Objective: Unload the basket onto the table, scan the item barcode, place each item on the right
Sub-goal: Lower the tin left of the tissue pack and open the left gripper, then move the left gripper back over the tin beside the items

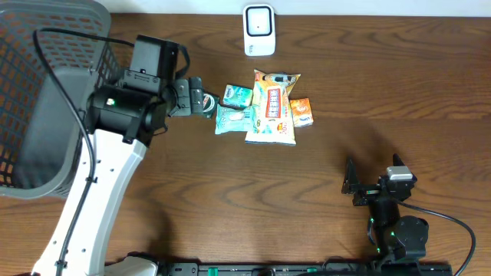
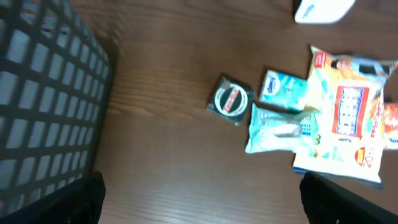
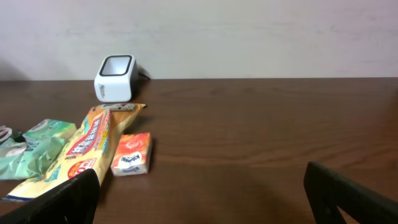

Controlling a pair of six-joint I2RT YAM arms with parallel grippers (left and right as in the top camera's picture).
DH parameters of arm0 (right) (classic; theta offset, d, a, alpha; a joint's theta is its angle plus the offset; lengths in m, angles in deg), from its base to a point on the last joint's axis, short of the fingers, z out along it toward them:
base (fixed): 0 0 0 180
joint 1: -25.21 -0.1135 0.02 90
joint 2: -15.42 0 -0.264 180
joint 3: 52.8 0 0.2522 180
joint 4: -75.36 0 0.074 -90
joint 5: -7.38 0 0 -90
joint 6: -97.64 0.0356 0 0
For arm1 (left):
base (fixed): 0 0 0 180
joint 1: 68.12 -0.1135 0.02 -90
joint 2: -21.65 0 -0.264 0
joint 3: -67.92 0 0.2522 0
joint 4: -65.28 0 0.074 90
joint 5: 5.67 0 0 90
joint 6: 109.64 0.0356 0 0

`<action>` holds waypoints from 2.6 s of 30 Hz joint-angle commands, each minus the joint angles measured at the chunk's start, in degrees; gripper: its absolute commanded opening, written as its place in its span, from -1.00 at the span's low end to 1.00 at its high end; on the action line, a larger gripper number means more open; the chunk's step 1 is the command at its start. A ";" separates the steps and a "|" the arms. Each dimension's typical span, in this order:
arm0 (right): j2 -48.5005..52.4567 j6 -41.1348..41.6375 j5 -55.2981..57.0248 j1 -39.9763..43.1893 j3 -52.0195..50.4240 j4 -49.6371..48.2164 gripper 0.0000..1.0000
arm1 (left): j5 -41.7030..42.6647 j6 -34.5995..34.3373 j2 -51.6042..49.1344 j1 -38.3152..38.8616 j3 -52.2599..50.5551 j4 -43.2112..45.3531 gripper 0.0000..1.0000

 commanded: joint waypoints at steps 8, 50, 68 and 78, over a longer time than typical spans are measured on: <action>-0.07 -0.07 0.46 0.35 -0.15 0.22 0.99 | 2.71 -6.19 -0.28 -12.11 2.51 -3.06 0.97; -0.07 -0.07 0.48 0.35 -0.15 0.22 0.99 | 7.48 -5.64 -0.28 -16.11 2.40 -6.10 0.97; -0.07 -0.07 0.46 0.35 -0.15 0.22 0.98 | 7.48 -5.64 -0.28 -16.11 2.40 -6.10 0.97; -0.07 -0.07 0.46 0.35 -0.15 0.22 0.99 | 7.48 -5.64 -0.28 -16.11 2.40 -6.12 0.97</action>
